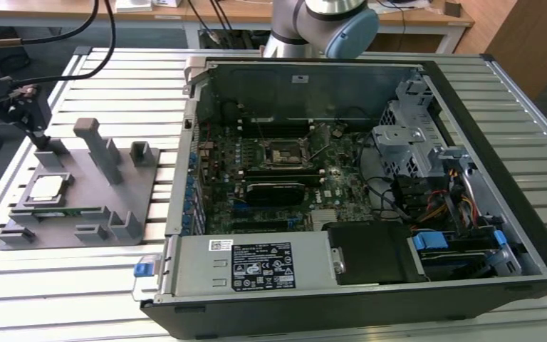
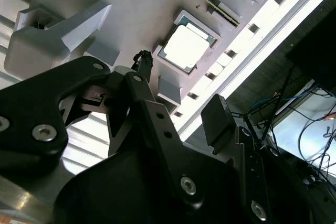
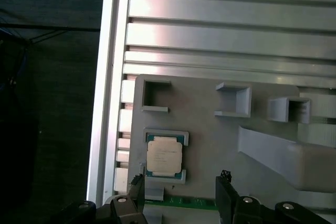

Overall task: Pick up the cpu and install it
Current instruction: 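Pick up the cpu and move it towards the insertion slot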

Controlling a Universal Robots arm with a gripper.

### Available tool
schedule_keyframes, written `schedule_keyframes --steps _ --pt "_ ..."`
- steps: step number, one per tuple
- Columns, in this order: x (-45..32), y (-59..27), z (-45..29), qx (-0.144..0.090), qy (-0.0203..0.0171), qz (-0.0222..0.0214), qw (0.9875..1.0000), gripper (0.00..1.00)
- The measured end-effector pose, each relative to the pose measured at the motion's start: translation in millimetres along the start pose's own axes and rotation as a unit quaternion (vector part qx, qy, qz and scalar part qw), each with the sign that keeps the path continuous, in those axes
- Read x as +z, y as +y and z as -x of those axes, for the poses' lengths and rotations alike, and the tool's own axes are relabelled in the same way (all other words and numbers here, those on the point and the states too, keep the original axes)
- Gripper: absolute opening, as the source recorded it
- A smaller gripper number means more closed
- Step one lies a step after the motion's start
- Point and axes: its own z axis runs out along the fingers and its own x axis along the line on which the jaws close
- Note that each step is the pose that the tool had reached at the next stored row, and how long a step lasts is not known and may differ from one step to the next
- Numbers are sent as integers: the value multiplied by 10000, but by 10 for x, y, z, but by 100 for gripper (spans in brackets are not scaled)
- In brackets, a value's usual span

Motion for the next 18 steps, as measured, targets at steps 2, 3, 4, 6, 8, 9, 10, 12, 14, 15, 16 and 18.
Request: schedule_keyframes --steps 2,3,4,6,8,9,10,12,14,15,16,18 --pt "8 -1 -1 -15 1 0 10000 64" --pt "12 -1 -1 -22 1 0 10000 64" --pt "16 -2 -2 -29 1 -1 10000 64" --pt "25 -2 -3 -45 2 -1 10000 64" --pt "34 -3 -3 -66 3 -1 10000 64" --pt "39 -4 -4 -76 3 -2 10000 64" --pt "43 -4 -5 -87 4 -2 10000 64" --pt "52 -5 -5 -105 5 -2 9999 64" --pt "62 -5 -7 -122 6 -3 9999 64" --pt "67 -6 -7 -132 6 -3 9999 64" --pt "71 -6 -8 -142 7 -3 9999 64" --pt "82 -6 -10 -156 7 -3 9999 64"
